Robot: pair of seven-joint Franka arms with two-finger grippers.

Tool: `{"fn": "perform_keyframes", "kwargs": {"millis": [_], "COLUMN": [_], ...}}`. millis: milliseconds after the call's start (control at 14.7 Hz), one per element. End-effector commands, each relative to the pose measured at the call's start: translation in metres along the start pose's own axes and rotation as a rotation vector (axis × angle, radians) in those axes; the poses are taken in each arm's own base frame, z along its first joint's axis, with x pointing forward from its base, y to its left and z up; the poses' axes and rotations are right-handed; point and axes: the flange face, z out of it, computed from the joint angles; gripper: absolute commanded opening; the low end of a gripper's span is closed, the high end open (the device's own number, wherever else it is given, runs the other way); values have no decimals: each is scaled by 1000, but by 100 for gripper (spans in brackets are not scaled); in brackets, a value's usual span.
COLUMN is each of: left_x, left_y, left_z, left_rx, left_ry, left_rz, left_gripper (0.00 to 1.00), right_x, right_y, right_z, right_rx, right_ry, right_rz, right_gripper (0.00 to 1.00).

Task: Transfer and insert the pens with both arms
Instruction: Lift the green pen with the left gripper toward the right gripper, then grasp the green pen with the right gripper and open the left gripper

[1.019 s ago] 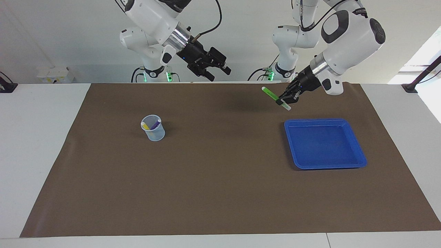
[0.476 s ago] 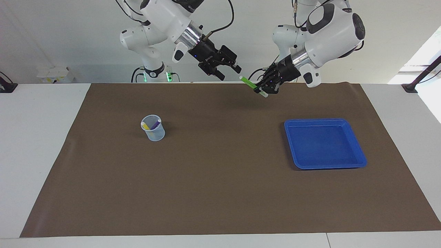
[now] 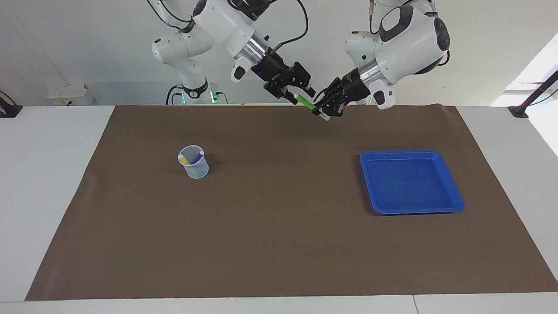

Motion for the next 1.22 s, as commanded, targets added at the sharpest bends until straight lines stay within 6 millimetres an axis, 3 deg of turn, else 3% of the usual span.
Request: {"fn": "perform_keyframes", "kwargs": {"millis": [0, 136, 272, 340, 544, 679, 1155], "left_x": [-1, 0, -1, -1, 0, 0, 1], "left_y": [-10, -10, -10, -10, -10, -10, -10], "left_z": [-1, -1, -2, -2, -2, -2, -3], "left_rx": [-18, -18, -21, -21, -19, -20, -22], "left_ry": [-17, -17, -25, -25, -25, -25, -27], "left_rz": [-20, -21, -23, -23, -25, -25, -17], "left_gripper": [0, 0, 0, 0, 0, 0, 0], "right_x": [3, 5, 5, 4, 8, 12, 25], "right_y": [-4, -5, -7, -7, -5, -4, 3], "right_z": [1, 0, -1, -1, -2, -4, -14], "right_rx": [16, 19, 19, 16, 13, 11, -28], "right_ry": [6, 9, 7, 3, 4, 3, -36], "right_rz": [12, 12, 13, 10, 16, 21, 23], "right_gripper": [63, 51, 51, 44, 12, 2, 0]}}
